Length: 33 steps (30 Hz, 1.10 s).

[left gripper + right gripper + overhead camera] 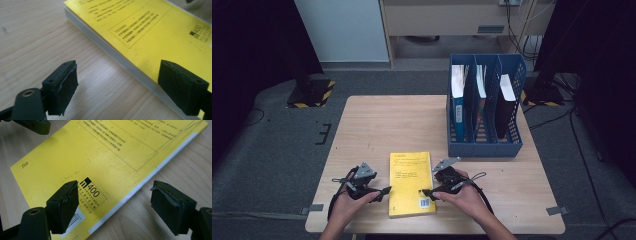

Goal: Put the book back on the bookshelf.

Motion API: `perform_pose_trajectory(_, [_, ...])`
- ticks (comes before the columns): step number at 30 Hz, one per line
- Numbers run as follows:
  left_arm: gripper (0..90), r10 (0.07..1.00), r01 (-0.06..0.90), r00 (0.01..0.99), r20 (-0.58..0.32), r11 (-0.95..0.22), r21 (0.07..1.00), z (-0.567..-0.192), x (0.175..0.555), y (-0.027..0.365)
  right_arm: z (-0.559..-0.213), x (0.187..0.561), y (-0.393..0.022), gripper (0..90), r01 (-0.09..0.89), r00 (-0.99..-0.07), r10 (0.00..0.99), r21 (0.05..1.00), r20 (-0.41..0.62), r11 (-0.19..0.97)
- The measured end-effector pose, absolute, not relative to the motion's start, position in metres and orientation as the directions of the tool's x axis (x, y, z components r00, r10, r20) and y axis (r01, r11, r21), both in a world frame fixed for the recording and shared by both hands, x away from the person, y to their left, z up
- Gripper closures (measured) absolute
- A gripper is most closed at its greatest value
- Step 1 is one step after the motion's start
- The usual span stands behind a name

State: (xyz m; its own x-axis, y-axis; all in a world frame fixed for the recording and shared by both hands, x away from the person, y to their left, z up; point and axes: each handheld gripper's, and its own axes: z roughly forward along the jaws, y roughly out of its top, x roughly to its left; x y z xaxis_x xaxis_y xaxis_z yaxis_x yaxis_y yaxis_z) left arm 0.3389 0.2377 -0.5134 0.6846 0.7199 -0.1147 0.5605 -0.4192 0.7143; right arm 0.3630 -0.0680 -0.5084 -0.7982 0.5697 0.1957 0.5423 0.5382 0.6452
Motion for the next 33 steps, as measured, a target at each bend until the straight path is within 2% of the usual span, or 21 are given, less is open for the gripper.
perform_pose_trajectory(4, [22.0,0.694,0.559,0.708,-0.128,-0.440,0.703,-0.515,0.337,0.230,-0.514,0.362,-0.065,21.5,0.549,-0.801,0.562,0.629,0.207,0.551])
perform_pose_trajectory(11, [37.8,0.661,0.568,0.730,-0.176,-0.442,0.694,-0.517,0.339,0.223,-0.519,0.359,-0.061,19.4,0.554,-0.803,0.557,0.614,0.213,0.563])
perform_pose_trajectory(16, [41.9,0.654,0.588,0.727,-0.210,-0.434,0.682,-0.518,0.342,0.224,-0.519,0.358,-0.060,19.4,0.557,-0.798,0.564,0.617,0.213,0.555])
perform_pose_trajectory(22, [53.2,0.652,0.596,0.724,-0.226,-0.426,0.680,-0.517,0.351,0.228,-0.520,0.356,-0.058,18.8,0.564,-0.789,0.579,0.619,0.208,0.546])
perform_pose_trajectory(33, [60.9,0.645,0.601,0.726,-0.238,-0.426,0.676,-0.517,0.364,0.235,-0.521,0.356,-0.055,19.4,0.582,-0.768,0.604,0.627,0.214,0.517])
